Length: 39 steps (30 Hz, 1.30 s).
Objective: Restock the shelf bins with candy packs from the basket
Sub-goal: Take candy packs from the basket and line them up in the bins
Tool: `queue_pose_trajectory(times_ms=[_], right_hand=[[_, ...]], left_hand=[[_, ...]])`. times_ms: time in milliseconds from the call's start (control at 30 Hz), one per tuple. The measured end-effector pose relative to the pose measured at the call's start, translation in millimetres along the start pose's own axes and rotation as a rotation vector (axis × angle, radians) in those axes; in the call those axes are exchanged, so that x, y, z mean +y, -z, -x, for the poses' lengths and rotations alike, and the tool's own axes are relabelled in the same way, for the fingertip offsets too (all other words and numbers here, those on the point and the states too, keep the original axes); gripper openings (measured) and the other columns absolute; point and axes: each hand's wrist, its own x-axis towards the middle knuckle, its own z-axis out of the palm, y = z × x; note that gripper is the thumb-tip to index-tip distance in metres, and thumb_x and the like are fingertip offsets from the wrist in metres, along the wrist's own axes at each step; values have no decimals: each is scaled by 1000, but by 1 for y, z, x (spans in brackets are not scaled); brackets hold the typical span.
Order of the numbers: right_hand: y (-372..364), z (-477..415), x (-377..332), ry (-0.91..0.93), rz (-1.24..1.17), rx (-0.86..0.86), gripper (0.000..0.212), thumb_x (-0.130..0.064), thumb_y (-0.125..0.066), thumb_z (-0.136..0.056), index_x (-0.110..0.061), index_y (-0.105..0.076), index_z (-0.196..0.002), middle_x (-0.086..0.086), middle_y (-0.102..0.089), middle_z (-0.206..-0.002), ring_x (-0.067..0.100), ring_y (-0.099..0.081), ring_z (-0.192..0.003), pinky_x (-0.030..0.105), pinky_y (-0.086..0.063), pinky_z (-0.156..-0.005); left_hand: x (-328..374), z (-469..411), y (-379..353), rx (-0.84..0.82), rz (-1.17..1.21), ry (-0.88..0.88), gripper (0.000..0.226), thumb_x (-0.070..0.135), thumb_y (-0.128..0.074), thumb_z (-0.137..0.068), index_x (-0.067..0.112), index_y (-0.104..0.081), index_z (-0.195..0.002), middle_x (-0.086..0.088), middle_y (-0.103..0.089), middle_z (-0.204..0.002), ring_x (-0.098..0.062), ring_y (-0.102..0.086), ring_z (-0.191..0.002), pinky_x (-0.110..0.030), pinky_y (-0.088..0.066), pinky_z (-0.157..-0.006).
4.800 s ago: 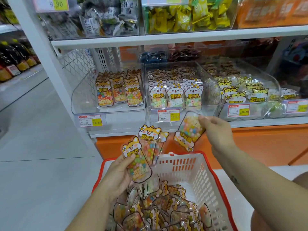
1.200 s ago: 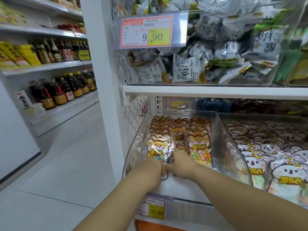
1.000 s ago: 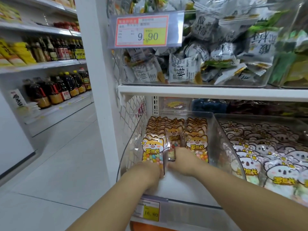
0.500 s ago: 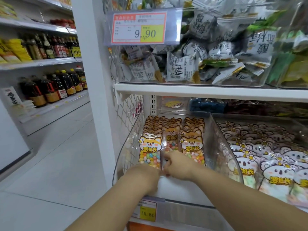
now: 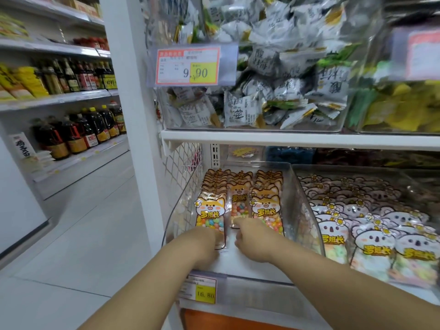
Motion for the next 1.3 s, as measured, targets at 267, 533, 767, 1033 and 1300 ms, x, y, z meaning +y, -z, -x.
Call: queue_pose_trajectory(times_ms=[267, 533, 767, 1033, 1300], right_hand=[[47, 131, -6, 234, -354, 336, 25, -15, -58, -95, -28, -70, -113, -13, -70, -95, 1, -62, -83, 16, -50, -77], [-46, 276, 67, -19, -612, 308, 21, -10, -64, -93, -29, -70, -93, -2, -74, -84, 17, -68, -78, 29, -54, -70], [-156, 316, 163, -307, -248, -187, 26, -27, -57, -97, -17, -66, -120, 1, -66, -114, 17, -60, -100, 28, -48, -87], [-227, 330, 203, -438, -99, -558, 33, -22, -55, -97, -11, -60, -128, 10, -63, -122, 27, -61, -108, 35, -49, -87], [-287, 344, 206, -462, 47, -619, 82, -25, -65, -85, -20, -19, -153, 9, -36, -152, 30, -54, -121, 46, -46, -97]], left_hand=[[38, 60, -25, 752, 475, -90, 34, 24, -53, -94, 41, -62, -122, 11, -66, -117, -11, -63, -108, -31, -51, -89], [147, 130, -161, 640, 742, -265, 21, 27, -54, -94, 38, -66, -107, 16, -70, -103, -11, -66, -94, -41, -57, -80], [150, 140, -302, 84, 480, -118, 26, 26, -51, -101, 31, -65, -122, 12, -64, -118, -12, -62, -109, -32, -53, -90], [129, 123, -349, -181, 52, -188, 32, 30, -48, -99, 31, -55, -130, -5, -56, -122, -27, -54, -113, -43, -50, -93], [143, 123, -357, -329, -54, -204, 40, 37, -49, -98, 35, -50, -137, -5, -41, -152, -31, -28, -144, -60, -15, -119]])
